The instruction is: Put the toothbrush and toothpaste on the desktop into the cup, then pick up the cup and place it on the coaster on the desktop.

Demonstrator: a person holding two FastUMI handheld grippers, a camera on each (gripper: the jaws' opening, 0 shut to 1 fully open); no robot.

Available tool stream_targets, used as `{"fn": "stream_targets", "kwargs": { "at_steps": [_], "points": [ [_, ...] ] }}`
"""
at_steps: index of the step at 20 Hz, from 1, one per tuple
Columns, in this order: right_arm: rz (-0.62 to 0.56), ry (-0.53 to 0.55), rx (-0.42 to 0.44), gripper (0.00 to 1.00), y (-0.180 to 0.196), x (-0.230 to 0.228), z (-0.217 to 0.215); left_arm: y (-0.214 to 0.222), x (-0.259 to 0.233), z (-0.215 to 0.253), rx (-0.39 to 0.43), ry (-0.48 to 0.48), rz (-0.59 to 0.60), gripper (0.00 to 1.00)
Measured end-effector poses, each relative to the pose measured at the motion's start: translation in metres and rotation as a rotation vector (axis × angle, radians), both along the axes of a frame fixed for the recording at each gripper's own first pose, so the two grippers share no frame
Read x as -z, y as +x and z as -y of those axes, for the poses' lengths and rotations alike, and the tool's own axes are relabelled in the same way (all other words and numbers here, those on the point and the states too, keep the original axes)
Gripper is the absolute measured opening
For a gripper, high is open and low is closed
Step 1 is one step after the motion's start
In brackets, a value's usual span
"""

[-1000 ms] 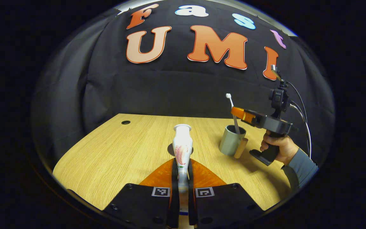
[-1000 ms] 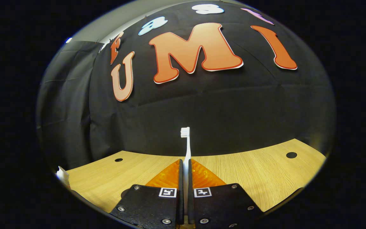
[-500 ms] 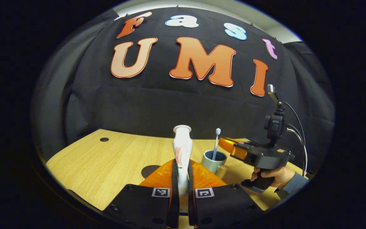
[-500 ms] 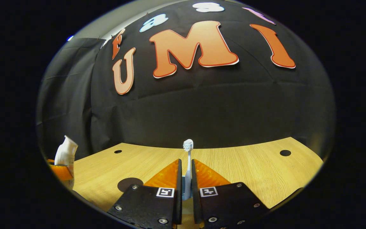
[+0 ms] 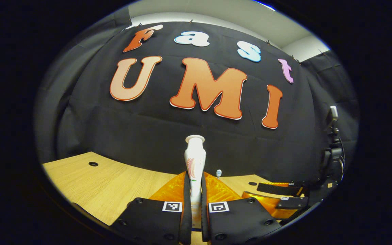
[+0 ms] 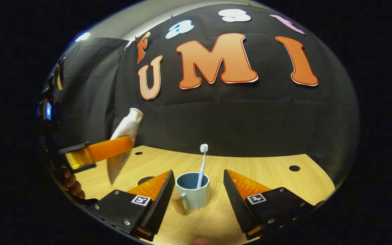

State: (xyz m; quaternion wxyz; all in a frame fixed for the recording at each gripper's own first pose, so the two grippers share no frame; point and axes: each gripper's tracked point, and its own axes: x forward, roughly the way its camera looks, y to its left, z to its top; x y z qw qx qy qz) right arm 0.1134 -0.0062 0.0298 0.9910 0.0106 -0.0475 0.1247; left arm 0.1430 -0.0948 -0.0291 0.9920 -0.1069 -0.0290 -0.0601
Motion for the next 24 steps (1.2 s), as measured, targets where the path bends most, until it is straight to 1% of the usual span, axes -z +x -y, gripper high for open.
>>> {"fn": "stream_targets", "kwargs": {
  "at_steps": [1,4,8,11,14,19,20,22,24],
  "points": [
    [0.016,-0.007,0.006,0.91,-0.011,-0.004,0.005,0.007,0.000,0.002,-0.012,-0.002,0.000,0.14],
    [0.061,-0.013,0.025,0.95,-0.041,-0.016,0.021,0.027,-0.002,0.019,0.000,-0.027,0.015,0.14],
    [0.097,-0.016,0.070,0.96,-0.074,-0.027,0.045,0.057,-0.009,0.034,0.011,-0.066,0.052,0.14],
    [0.122,-0.004,0.100,0.97,-0.095,-0.033,0.061,0.075,-0.003,0.045,0.019,-0.086,0.062,0.14],
    [0.122,0.014,0.125,0.96,-0.106,-0.032,0.073,0.091,0.009,0.055,0.024,-0.059,0.048,0.15],
    [0.128,0.042,0.147,0.96,-0.114,-0.031,0.085,0.114,0.031,0.062,0.021,-0.063,0.044,0.15],
    [0.121,0.047,0.147,0.96,-0.114,-0.029,0.086,0.117,0.033,0.063,0.022,-0.068,0.044,0.12],
    [0.110,0.048,0.147,0.96,-0.112,-0.026,0.084,0.121,0.041,0.068,0.029,-0.074,0.037,0.16],
    [0.108,0.042,0.143,0.97,-0.112,-0.025,0.081,0.125,0.051,0.073,0.032,-0.059,0.017,0.16]
  ]
}}
